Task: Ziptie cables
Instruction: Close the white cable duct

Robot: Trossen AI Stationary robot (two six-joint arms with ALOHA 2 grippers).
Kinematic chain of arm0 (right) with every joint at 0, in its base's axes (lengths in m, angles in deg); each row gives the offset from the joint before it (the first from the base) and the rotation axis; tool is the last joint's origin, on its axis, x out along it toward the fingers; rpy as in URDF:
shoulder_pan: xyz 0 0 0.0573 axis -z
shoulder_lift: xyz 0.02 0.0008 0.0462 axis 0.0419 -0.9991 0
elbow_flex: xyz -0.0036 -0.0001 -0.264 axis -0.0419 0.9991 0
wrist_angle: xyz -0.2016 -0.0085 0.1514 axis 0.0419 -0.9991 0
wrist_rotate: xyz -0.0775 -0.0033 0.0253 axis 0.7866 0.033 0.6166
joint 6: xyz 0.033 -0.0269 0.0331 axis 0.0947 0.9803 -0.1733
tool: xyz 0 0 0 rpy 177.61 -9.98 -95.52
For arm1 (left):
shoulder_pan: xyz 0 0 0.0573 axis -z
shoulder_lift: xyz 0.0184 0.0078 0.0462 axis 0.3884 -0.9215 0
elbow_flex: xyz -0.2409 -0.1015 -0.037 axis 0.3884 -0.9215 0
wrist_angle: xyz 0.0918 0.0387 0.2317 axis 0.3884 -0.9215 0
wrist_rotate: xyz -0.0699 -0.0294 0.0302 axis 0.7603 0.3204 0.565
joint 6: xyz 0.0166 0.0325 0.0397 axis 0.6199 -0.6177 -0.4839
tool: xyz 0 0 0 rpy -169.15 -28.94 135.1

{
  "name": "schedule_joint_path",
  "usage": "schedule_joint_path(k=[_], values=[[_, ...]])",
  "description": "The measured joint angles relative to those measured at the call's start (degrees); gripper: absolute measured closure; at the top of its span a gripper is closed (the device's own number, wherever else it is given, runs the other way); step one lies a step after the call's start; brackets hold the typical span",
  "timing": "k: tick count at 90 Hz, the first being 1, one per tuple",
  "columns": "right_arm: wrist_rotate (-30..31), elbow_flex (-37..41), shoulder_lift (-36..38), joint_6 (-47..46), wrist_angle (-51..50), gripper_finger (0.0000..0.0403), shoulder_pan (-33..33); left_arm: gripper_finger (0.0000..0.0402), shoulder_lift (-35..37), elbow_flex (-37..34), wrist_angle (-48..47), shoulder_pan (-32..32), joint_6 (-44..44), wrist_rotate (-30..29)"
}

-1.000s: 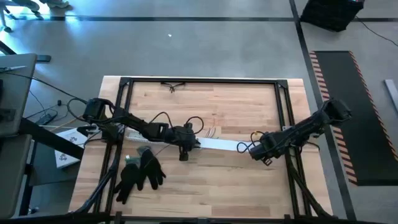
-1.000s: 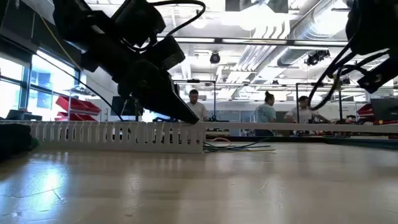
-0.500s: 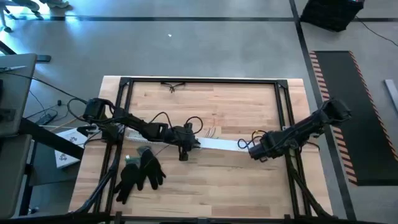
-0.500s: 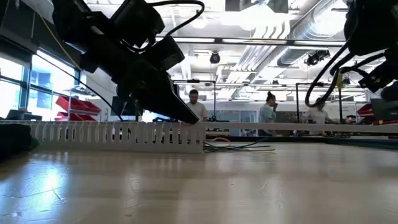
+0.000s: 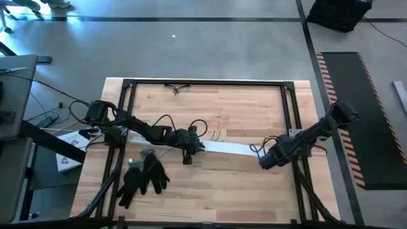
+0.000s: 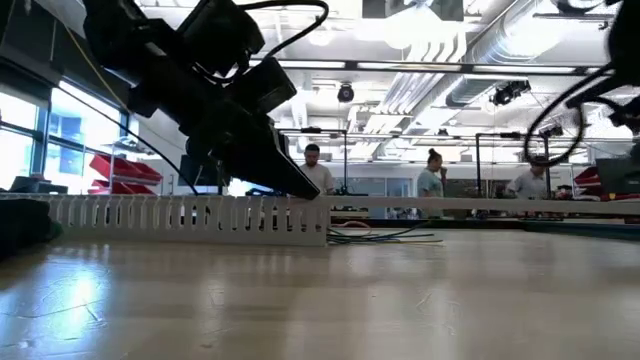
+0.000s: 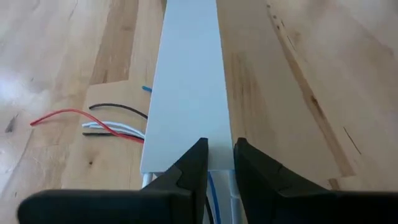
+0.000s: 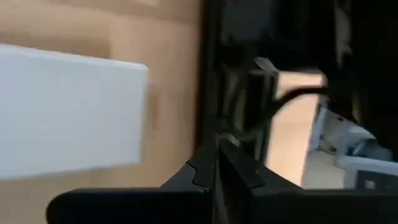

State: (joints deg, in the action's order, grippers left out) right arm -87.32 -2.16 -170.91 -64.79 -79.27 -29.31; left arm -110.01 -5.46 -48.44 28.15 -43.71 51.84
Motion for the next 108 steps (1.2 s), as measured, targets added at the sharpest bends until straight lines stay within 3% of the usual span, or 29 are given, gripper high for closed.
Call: schedule_joint_path(k=[23,60,92,108], values=[[5.42,0.0,-0.5,-7.53,4.42,0.0403,-2.94,0.0342,0.0,-0.02,0.07,0.0,-0.71,-0.05],[8.49,0.0,-5.49,-8.62,6.35,0.0403,-2.96,0.0342,0.0,-0.04,0.15,0.0,-1.06,-0.03],[17.99,0.02,-5.49,-10.82,9.6,0.0403,-2.95,0.0342,0.0,-0.04,0.17,0.0,-1.06,-0.01],[12.1,0.02,-5.4,-9.35,5.18,0.0403,-2.96,0.0342,0.0,-0.04,0.06,0.0,-1.04,-0.01]])
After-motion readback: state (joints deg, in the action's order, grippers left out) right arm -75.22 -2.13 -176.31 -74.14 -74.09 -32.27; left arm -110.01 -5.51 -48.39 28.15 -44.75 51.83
